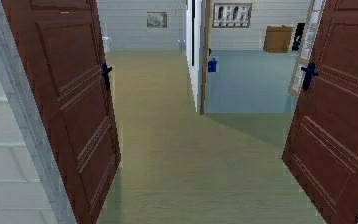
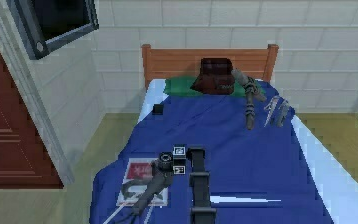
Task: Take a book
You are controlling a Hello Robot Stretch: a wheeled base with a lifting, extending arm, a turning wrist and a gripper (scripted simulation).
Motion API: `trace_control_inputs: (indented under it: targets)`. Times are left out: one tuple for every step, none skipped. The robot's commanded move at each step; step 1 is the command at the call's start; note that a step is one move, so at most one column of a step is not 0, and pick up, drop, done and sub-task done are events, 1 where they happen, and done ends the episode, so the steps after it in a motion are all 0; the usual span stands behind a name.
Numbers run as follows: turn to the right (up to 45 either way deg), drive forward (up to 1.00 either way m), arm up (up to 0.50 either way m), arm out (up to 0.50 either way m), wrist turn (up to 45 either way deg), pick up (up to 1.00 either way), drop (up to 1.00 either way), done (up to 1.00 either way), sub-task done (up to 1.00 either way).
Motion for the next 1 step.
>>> trace_control_inputs:
  targets:
    - [0.0, 0.0, 0.0, 0.0, 45.0, 0.0, 0.0, 0.0, 0.0]
